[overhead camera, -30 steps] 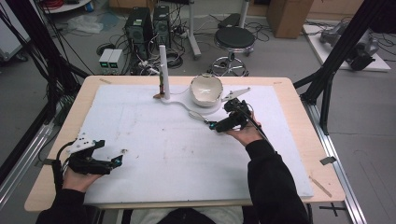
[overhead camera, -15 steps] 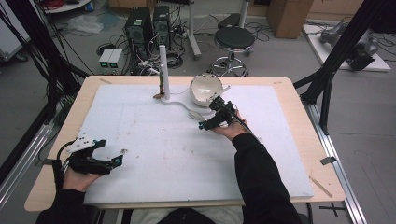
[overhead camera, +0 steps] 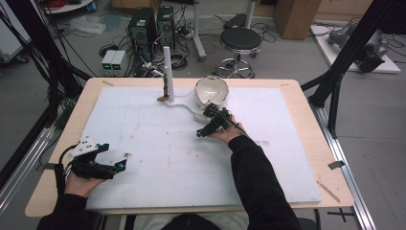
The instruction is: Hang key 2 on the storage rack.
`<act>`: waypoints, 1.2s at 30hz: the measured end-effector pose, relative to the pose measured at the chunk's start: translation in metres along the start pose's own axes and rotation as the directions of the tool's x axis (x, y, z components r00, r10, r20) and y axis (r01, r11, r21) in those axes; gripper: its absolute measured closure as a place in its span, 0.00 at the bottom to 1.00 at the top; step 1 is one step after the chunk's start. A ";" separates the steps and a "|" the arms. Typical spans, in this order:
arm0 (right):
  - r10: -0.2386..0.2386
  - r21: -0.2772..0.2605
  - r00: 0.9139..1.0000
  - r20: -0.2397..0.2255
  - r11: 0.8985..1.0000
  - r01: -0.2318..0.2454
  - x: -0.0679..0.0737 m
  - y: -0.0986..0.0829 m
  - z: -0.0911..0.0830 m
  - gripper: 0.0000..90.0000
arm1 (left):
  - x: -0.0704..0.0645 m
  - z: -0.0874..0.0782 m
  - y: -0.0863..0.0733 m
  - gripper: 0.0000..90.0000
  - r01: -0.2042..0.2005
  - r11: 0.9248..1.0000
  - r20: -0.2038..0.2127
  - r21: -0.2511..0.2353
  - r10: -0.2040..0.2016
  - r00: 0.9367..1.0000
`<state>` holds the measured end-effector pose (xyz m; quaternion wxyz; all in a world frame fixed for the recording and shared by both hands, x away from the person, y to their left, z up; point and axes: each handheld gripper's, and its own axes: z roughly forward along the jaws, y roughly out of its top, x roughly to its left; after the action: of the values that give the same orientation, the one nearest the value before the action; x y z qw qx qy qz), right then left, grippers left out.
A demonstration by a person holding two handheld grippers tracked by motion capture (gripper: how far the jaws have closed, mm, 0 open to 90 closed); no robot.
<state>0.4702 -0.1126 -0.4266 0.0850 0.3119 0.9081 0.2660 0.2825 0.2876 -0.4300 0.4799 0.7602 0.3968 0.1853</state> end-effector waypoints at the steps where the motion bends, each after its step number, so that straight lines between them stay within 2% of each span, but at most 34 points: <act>1: 0.000 0.009 1.000 -0.002 1.000 0.000 0.000 0.000 0.003 0.06 | 0.000 0.000 0.000 0.02 0.000 1.000 -0.001 -0.001 0.000 1.000; 4: -0.004 0.024 1.000 -0.012 1.000 0.004 -0.002 -0.001 0.006 0.17 | 0.000 0.000 0.000 0.02 -0.002 1.000 0.001 0.001 0.002 1.000; 8: -0.016 0.005 1.000 -0.011 1.000 0.016 0.000 0.001 0.008 0.24 | -0.001 0.001 0.000 0.02 0.000 1.000 0.001 0.002 0.000 1.000; 16: -0.055 0.008 0.998 0.011 0.998 0.055 0.007 0.020 0.015 0.39 | 0.000 0.001 0.000 0.02 -0.006 1.000 0.004 0.005 0.006 1.000; 19: -0.027 0.004 1.000 -0.007 1.000 0.027 0.005 0.020 0.016 0.44 | 0.000 0.001 0.000 0.02 0.000 1.000 0.002 0.000 0.000 1.000; 23: -0.043 -0.004 0.999 0.023 0.999 0.043 0.006 0.021 0.015 0.53 | 0.000 0.001 0.000 0.02 -0.003 1.000 0.000 -0.001 0.003 1.000; 26: -0.035 -0.007 0.999 0.013 0.999 0.035 0.006 0.022 0.015 0.67 | 0.000 0.001 0.000 0.02 -0.003 1.000 -0.003 -0.001 0.003 1.000; 29: -0.057 0.006 0.998 0.011 0.998 0.057 0.010 0.025 0.015 0.80 | 0.000 0.001 0.000 0.02 -0.002 1.000 -0.004 -0.003 0.002 1.000; 33: -0.117 0.024 0.991 0.056 0.993 0.116 0.020 0.028 0.015 0.91 | 0.000 0.001 0.000 0.02 -0.007 1.000 -0.005 -0.004 0.007 1.000; 34: -0.121 0.031 0.989 0.086 0.992 0.119 0.023 0.028 0.015 0.93 | 0.000 0.001 0.000 0.02 -0.007 1.000 -0.005 -0.004 0.007 1.000; 36: -0.137 0.038 0.984 0.113 0.990 0.133 0.026 0.028 0.015 0.95 | -0.001 0.000 0.000 0.02 -0.004 1.000 -0.005 -0.008 0.004 1.000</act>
<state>0.4692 -0.0716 -0.4242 0.1502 0.2658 0.9247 0.2274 0.2825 0.2867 -0.4298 0.4815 0.7587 0.3956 0.1898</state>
